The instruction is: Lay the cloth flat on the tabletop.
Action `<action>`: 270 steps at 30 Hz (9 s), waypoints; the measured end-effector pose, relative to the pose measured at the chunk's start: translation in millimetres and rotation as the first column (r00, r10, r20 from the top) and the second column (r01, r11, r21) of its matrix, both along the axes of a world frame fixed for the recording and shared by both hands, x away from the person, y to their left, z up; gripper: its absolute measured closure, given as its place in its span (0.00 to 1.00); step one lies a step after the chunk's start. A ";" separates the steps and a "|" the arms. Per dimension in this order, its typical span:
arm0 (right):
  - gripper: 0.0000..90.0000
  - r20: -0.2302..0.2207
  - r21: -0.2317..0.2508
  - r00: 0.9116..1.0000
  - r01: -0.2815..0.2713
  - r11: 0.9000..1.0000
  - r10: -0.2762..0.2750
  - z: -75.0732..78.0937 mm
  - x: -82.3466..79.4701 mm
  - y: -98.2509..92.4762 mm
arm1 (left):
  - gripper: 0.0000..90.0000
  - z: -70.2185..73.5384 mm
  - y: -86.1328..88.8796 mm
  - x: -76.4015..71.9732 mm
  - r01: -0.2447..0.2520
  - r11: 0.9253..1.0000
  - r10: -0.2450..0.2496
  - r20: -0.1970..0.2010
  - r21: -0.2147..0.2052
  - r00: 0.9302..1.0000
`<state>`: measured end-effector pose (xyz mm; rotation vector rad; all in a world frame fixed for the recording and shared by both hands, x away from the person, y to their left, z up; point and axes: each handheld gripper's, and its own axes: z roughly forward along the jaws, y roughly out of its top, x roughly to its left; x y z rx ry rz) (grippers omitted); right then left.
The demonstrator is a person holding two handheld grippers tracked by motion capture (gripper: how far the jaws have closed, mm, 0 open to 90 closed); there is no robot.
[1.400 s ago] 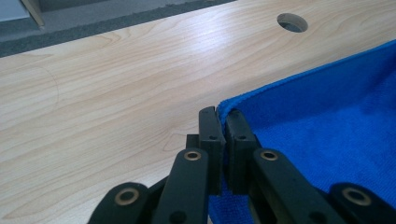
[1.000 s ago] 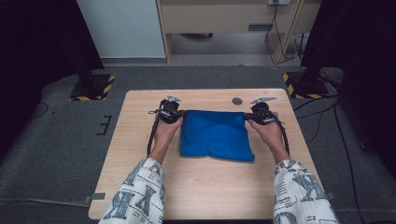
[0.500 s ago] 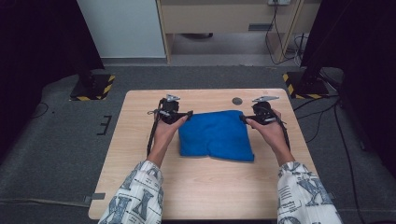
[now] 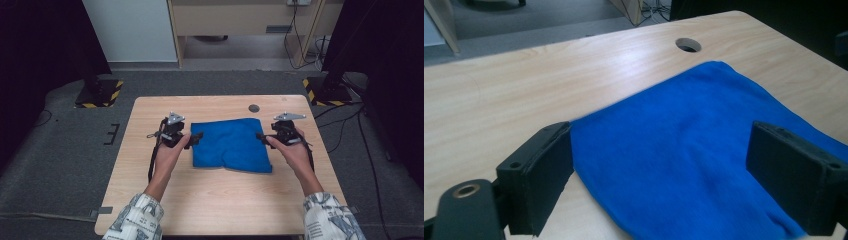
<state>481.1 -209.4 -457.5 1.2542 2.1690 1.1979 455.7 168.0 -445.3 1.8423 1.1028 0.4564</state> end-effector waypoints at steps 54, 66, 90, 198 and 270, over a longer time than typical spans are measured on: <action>0.71 -0.081 -0.146 0.989 -0.136 0.980 0.125 -66.0 -104.2 -23.6 | 0.36 -84.3 4.2 -66.4 0.171 0.962 -0.149 -0.114 0.212 0.982; 0.78 -0.077 -0.142 0.988 -0.143 0.979 0.133 -66.8 -104.0 -22.2 | 0.39 -86.5 1.3 -64.7 0.193 0.959 -0.173 -0.112 0.207 0.979; 0.95 -0.052 -0.122 0.987 -0.160 0.980 0.155 -64.0 -103.4 -19.3 | 0.88 -88.9 -2.6 -58.3 0.151 0.970 -0.141 -0.067 0.191 0.988; 0.97 -0.074 -0.005 0.997 -0.032 0.999 0.032 -44.0 -69.5 -23.5 | 0.40 -85.3 -5.5 -27.4 0.106 0.982 -0.090 -0.104 0.159 0.990; 0.96 -0.065 -0.092 0.968 -0.247 0.965 0.242 -34.2 -158.4 8.7 | 0.98 -58.3 35.5 -111.8 0.230 0.949 -0.192 -0.184 0.216 0.964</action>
